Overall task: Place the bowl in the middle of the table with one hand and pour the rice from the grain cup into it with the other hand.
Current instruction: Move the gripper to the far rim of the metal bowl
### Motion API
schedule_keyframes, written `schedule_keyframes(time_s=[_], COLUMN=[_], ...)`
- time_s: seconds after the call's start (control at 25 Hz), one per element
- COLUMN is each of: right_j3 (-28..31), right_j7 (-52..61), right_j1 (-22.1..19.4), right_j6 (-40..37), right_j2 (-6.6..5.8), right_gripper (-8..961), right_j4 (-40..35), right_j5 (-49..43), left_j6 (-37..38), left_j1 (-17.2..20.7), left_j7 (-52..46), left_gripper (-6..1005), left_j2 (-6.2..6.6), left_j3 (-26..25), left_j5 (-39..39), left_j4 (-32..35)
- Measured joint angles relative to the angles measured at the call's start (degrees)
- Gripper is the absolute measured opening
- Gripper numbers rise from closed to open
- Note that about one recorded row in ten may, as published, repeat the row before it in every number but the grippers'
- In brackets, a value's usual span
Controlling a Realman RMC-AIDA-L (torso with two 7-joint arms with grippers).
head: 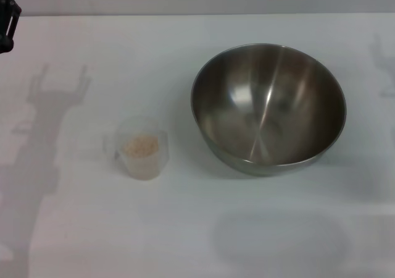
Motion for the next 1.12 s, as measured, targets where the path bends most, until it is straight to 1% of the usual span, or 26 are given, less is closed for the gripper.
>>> schedule_keyframes(time_s=[0.12, 0.36, 0.56, 0.72, 0.88, 1.0, 1.12], right_j3=[-0.5, -0.6, -0.6, -0.5, -0.6, -0.7, -0.5], right_j7=[-1.9, -2.0, -2.1, -2.5, -7.5, -10.8, -11.1], right_j1=[0.0, 0.0, 0.2, 0.8, 1.3, 1.3, 0.7], right_j6=[0.0, 0.0, 0.0, 0.0, 0.8, 4.2, 12.4], right_j2=[0.19, 0.25, 0.03, -0.18, -0.28, -0.18, -0.25], right_gripper=[716, 715, 714, 713, 712, 711, 711], right_j4=[-0.1, -0.1, 0.0, 0.3, -0.2, -2.4, -7.7], right_j5=[-0.1, -0.1, -0.2, -0.2, -0.5, -1.8, -2.5], left_j6=[0.0, -0.6, -0.7, -0.8, -0.8, -0.8, -1.3], left_j1=[0.0, 0.1, 0.9, 1.2, 1.3, 1.3, 1.4], left_j7=[0.0, -0.4, -0.5, -0.6, -0.6, -0.6, -0.6], left_gripper=[809, 809, 808, 808, 808, 809, 809], left_j2=[0.04, 0.02, -0.13, -0.14, -0.14, -0.15, -0.15], left_j3=[0.2, 0.2, 1.6, 1.8, 2.0, 2.1, 2.2], left_j5=[0.0, 0.0, 0.0, 0.0, 0.0, -0.2, -0.3], left_j4=[0.0, 0.2, 0.0, 0.0, -0.1, -0.1, -0.1])
